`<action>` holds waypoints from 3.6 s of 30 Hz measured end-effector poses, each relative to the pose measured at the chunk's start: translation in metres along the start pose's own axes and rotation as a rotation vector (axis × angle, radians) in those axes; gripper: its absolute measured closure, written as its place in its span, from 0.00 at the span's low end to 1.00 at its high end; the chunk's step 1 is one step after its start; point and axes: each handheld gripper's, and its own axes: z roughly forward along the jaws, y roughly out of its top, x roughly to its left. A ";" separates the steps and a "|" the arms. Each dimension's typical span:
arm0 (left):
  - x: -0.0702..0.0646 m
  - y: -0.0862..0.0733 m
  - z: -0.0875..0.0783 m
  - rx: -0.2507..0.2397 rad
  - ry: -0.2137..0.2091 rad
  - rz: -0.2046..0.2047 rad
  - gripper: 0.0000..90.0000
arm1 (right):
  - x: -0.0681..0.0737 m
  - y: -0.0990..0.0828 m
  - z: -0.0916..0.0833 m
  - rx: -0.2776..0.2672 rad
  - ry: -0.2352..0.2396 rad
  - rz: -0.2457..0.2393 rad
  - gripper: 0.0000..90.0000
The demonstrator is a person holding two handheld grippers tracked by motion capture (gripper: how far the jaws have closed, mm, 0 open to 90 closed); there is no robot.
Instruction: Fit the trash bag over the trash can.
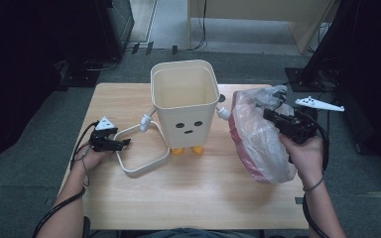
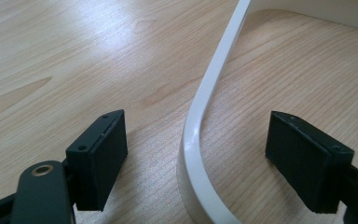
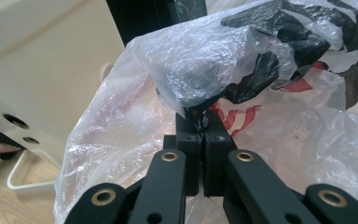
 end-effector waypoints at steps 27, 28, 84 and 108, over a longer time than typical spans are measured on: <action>-0.001 0.000 0.000 -0.001 0.002 -0.003 0.23 | 0.024 0.052 -0.022 -0.071 0.037 -0.040 0.99; -0.001 0.000 0.000 -0.002 0.001 -0.005 0.23 | 0.025 0.053 -0.023 -0.074 0.037 -0.042 0.99; -0.002 0.000 0.000 -0.001 0.004 -0.006 0.23 | 0.127 0.137 0.002 -0.090 0.228 -0.197 0.99; -0.002 0.000 0.000 -0.001 0.001 -0.005 0.23 | 0.193 0.143 0.066 0.017 0.356 -0.261 0.99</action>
